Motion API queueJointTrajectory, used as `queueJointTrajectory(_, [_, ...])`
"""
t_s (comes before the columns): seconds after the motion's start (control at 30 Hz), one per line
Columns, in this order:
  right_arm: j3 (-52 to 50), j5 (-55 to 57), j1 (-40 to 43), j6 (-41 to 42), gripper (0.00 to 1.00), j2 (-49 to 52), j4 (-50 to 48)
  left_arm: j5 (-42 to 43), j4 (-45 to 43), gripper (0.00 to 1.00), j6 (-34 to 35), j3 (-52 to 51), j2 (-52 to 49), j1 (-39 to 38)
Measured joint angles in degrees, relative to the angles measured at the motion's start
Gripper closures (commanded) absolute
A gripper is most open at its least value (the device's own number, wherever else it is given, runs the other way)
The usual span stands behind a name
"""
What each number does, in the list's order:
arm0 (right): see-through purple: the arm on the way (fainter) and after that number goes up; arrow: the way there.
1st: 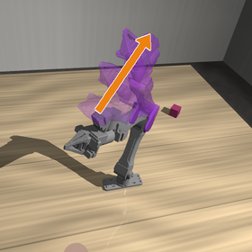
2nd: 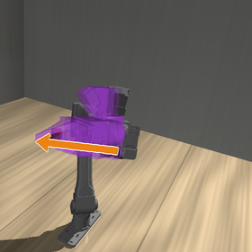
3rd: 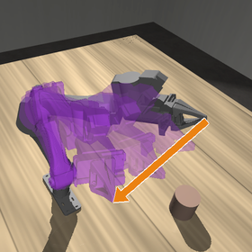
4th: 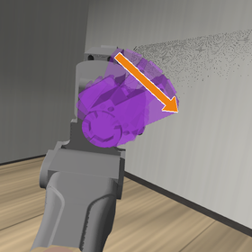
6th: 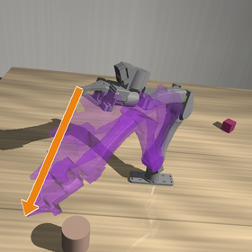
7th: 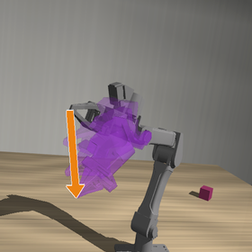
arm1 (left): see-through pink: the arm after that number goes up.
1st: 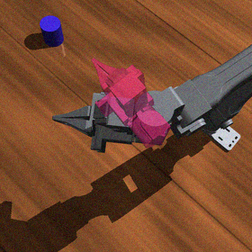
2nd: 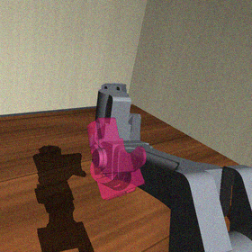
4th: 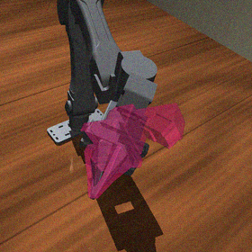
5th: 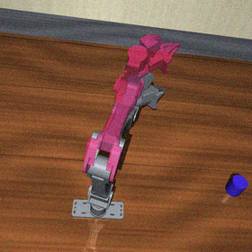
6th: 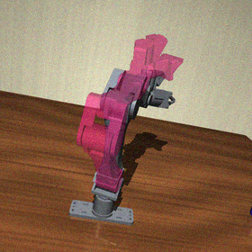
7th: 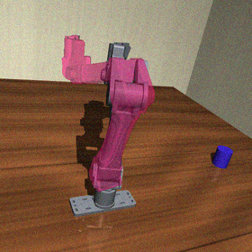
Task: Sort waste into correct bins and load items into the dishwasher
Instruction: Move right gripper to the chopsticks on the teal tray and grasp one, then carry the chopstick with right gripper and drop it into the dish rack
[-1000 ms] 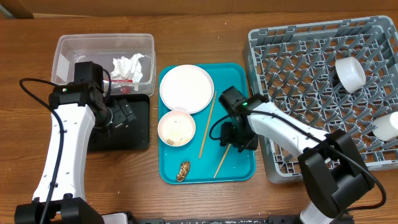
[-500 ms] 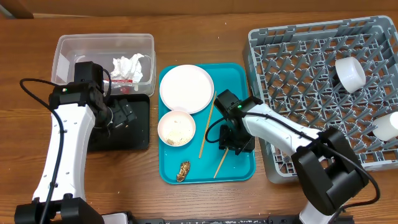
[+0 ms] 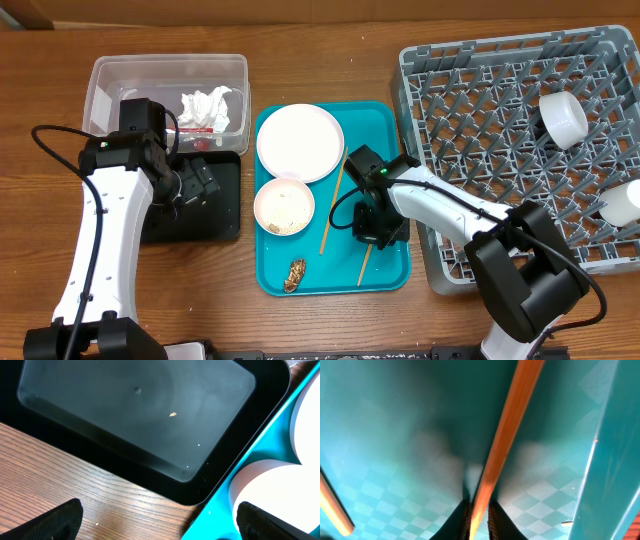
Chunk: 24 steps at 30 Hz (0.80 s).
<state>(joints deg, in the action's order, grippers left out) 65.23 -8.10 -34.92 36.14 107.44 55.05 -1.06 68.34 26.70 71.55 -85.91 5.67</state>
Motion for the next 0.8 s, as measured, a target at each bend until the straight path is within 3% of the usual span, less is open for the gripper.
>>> queueJointTrajectory(0.2, [0.0, -0.66, 0.0, -0.24, 0.86, 0.07, -0.13, -0.02, 0.0, 0.0, 0.0, 0.0, 0.0, 0.0])
queueJointTrajectory(0.33, [0.09, -1.09, 0.0, -1.01, 0.96, 0.09, -0.35, -0.02, 0.0, 0.0, 0.0, 0.0, 0.0, 0.0])
queueJointTrajectory(0.53, [2.19, -1.46, 0.02, -1.9, 0.96, 1.01, 1.7, -0.02, 0.0, 0.0, 0.0, 0.0, 0.0, 0.0])
queueJointTrajectory(0.8, [14.16, -0.61, 0.61, -7.26, 0.96, 0.7, 11.41, 0.15, -0.13, 0.0, 0.0, 0.0, 0.0, 0.0])
